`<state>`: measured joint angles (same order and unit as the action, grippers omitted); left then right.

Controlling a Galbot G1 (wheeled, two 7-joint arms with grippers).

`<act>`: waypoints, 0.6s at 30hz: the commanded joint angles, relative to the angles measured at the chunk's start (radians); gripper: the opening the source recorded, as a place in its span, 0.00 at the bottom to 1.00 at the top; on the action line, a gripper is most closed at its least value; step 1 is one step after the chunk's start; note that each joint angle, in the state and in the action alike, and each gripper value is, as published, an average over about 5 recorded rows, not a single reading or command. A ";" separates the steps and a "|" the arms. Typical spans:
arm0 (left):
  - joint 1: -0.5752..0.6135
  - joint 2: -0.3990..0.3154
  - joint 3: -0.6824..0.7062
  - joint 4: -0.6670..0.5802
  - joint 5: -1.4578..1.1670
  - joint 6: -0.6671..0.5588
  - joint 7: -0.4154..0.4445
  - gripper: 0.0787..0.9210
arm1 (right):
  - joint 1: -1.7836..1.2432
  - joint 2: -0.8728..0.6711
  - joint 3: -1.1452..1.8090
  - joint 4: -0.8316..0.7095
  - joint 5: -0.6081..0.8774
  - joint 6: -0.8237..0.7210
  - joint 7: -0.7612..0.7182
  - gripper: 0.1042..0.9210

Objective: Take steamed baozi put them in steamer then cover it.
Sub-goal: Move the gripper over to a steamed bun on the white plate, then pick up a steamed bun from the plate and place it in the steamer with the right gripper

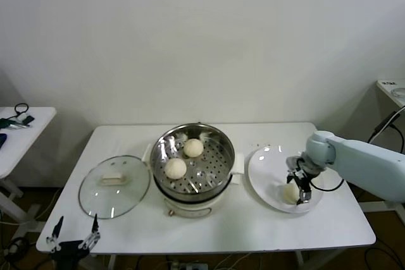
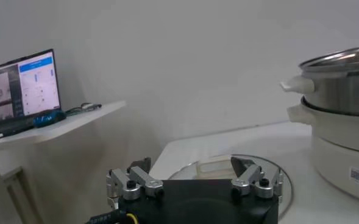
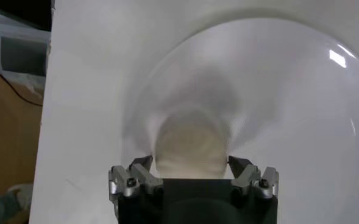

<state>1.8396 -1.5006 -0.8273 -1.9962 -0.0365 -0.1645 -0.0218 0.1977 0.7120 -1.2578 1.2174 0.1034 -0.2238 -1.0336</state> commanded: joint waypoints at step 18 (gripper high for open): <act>0.002 0.002 0.004 -0.004 0.003 0.000 0.000 0.88 | 0.236 0.063 -0.080 0.018 -0.052 0.229 -0.063 0.70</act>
<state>1.8410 -1.5001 -0.8245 -1.9994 -0.0346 -0.1646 -0.0220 0.3050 0.7539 -1.2944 1.2208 0.0726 -0.1218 -1.0758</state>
